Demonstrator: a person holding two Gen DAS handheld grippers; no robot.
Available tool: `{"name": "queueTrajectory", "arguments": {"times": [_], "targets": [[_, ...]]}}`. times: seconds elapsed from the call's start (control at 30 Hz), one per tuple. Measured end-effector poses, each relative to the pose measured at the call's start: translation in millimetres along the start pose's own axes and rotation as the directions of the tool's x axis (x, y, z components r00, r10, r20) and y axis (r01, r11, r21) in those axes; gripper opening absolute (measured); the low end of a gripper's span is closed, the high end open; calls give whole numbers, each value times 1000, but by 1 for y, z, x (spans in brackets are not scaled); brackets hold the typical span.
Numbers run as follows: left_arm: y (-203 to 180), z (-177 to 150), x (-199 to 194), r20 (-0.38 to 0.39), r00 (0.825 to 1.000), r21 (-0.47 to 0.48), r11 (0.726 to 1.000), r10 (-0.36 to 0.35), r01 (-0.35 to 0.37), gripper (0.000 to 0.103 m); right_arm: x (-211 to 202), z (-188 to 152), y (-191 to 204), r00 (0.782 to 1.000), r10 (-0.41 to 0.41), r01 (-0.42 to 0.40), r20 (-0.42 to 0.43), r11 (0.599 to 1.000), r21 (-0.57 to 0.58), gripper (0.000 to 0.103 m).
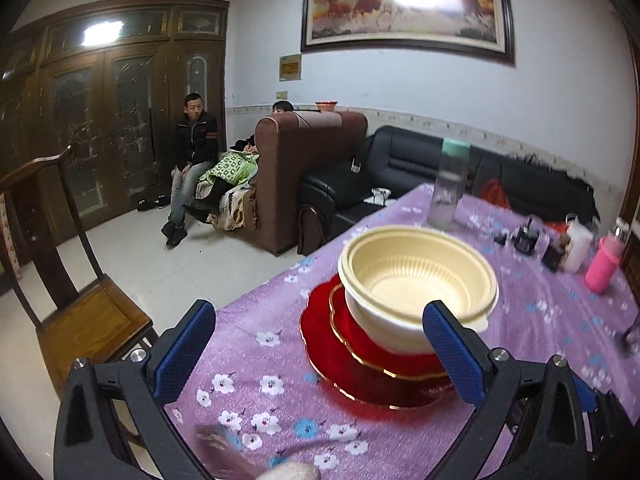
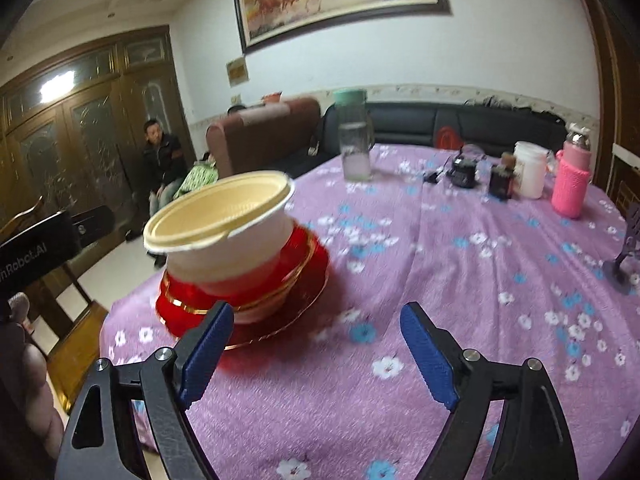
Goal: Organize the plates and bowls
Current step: 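Withdraw both grippers from the stacked dishes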
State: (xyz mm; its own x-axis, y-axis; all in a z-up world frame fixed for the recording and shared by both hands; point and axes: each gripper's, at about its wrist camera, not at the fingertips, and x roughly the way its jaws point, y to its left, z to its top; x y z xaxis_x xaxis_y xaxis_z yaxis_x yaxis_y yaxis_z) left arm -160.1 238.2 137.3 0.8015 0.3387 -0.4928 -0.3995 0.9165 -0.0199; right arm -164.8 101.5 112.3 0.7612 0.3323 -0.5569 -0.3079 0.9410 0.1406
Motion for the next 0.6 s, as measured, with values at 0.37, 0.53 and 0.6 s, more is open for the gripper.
{"name": "queueTrajectory", "arguments": {"times": [0.37,0.53,0.6], "targets": [[-10,-10,8,-79,996,24,999,-36,38,103,22,-10,27,997,4,-10,-78,997,-73,89],[-10,-14,16,-97,994,29,998,-51,54,103,32,-9,40,995,-7,-4,-99,994,-111,89],[-9,-15,18,-107,993,26,998,-58,61,103,36,-8,44,994,-9,-3,-106,993,-117,89]]}}
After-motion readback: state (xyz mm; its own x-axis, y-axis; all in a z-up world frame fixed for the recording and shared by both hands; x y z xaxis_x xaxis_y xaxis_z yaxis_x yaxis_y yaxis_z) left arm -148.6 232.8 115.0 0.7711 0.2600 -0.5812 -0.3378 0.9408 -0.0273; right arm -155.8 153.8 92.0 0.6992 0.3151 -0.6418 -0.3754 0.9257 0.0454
